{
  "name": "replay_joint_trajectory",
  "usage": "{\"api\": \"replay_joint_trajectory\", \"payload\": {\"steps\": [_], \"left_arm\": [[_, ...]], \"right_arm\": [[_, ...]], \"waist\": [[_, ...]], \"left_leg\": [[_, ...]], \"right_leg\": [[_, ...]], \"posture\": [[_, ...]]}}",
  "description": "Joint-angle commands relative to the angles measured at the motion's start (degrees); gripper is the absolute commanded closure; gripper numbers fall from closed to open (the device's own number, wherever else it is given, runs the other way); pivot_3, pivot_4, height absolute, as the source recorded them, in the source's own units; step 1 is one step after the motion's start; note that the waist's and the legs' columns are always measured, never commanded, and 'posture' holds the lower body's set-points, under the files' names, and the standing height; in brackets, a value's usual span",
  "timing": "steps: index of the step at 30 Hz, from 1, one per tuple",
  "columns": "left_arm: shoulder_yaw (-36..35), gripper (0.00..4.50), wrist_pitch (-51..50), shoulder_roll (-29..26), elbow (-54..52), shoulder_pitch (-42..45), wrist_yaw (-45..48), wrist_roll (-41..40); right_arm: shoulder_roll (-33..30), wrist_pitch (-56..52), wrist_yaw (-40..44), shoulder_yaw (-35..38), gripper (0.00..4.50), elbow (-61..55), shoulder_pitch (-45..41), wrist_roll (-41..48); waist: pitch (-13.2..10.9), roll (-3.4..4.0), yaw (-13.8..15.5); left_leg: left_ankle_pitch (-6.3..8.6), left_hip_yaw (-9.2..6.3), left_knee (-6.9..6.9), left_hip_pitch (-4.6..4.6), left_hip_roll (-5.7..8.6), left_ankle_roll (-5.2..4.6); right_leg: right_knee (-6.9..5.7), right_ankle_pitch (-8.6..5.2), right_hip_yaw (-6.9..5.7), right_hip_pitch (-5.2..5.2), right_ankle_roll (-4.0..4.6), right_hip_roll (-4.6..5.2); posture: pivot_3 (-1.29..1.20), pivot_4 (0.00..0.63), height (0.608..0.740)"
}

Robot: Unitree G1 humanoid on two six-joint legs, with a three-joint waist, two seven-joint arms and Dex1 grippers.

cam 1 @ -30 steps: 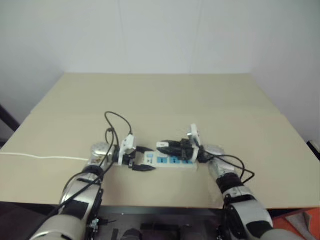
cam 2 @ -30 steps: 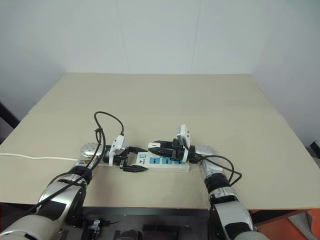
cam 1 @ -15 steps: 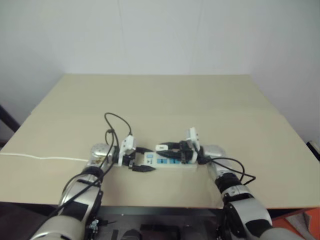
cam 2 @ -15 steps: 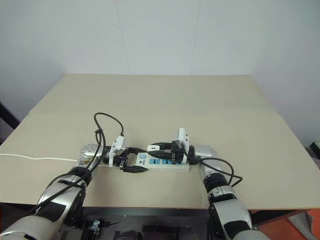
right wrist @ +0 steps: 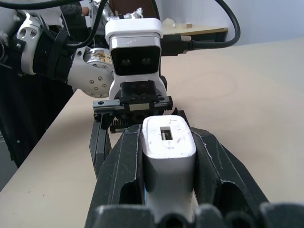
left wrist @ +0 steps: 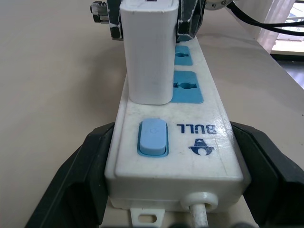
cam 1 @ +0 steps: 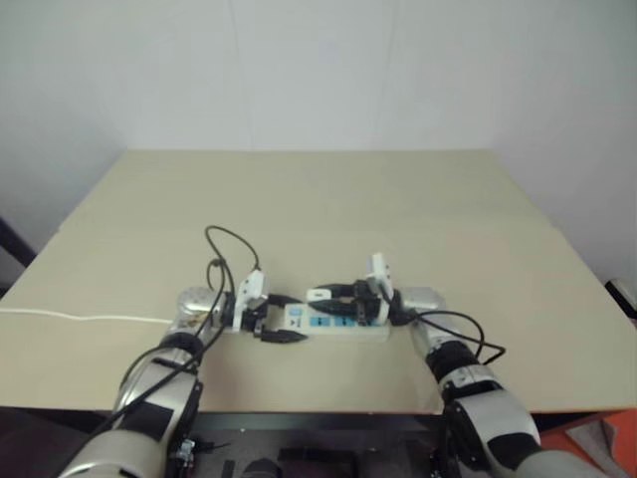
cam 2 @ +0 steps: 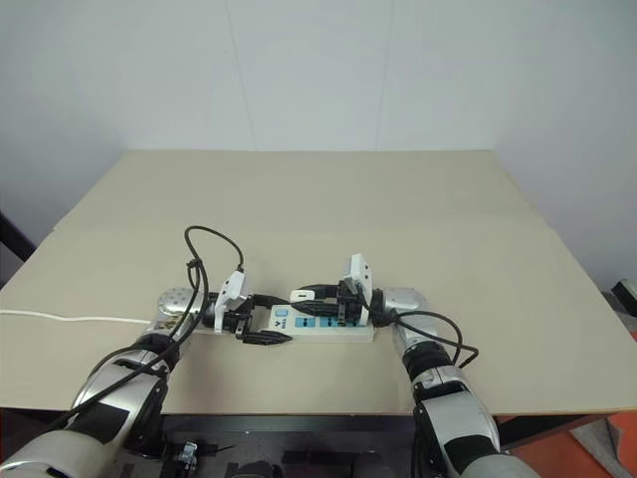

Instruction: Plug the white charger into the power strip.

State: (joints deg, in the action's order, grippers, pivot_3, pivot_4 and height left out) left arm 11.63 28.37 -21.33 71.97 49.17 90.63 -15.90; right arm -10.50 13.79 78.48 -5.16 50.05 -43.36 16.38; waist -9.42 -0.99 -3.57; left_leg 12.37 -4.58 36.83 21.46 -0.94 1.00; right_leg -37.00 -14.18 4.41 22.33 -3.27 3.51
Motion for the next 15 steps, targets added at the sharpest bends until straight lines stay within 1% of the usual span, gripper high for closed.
{"api": "replay_joint_trajectory", "payload": {"steps": [1,7,11,13,14,15], "left_arm": [[1.8,1.19,0.2,-0.2,-1.0,-0.6,1.9,0.6],[2.1,1.19,0.2,-0.3,-1.0,-0.5,1.9,0.4],[2.2,1.19,0.2,-0.4,-0.9,-0.5,1.9,0.6],[2.3,1.19,0.2,-0.5,-0.9,-0.5,1.9,0.6],[2.3,1.19,0.2,-0.5,-0.9,-0.5,1.9,0.6],[2.2,1.19,0.3,-0.5,-0.9,-0.5,1.9,0.6]], "right_arm": [[-1.8,-0.2,-1.6,-3.3,3.38,4.9,3.7,-6.4],[-2.2,-3.1,-2.6,-4.1,3.38,5.3,3.5,-7.0],[-2.2,-2.2,-3.7,-4.6,3.38,4.6,3.5,-7.7],[-2.2,-2.0,-4.2,-4.7,2.66,4.7,3.4,-8.0],[-2.2,-1.2,-4.6,-4.6,2.41,4.9,3.5,-8.3],[-2.2,-0.7,-4.9,-4.6,2.02,4.9,3.6,-8.4]], "waist": [[0.0,0.00,-0.1],[0.1,-0.02,-0.2],[0.1,-0.02,-0.3],[0.1,-0.03,-0.4],[0.2,-0.07,-0.3],[0.3,-0.17,-0.4]], "left_leg": [[0.00,0.00,0.00,-0.02,0.00,0.00],[0.00,0.00,-0.02,-0.10,0.00,0.00],[0.00,0.00,-0.02,-0.14,-0.01,0.00],[0.00,0.00,-0.02,-0.16,-0.01,0.00],[0.00,0.00,-0.02,-0.16,-0.01,0.00],[0.00,-0.01,-0.03,-0.16,-0.01,0.00]], "right_leg": [[0.00,-0.01,0.00,-0.01,0.00,0.00],[0.00,-0.03,0.00,-0.08,-0.01,0.00],[-0.01,-0.04,0.00,-0.10,-0.03,0.00],[-0.01,-0.04,0.00,-0.11,-0.03,-0.01],[-0.01,-0.04,0.00,-0.11,-0.04,-0.01],[-0.01,-0.05,0.00,-0.12,-0.03,-0.01]], "posture": [[0.00,0.150,0.740],[0.00,0.150,0.740],[0.00,0.150,0.740],[0.00,0.150,0.740],[0.00,0.150,0.740],[0.00,0.150,0.740]]}}
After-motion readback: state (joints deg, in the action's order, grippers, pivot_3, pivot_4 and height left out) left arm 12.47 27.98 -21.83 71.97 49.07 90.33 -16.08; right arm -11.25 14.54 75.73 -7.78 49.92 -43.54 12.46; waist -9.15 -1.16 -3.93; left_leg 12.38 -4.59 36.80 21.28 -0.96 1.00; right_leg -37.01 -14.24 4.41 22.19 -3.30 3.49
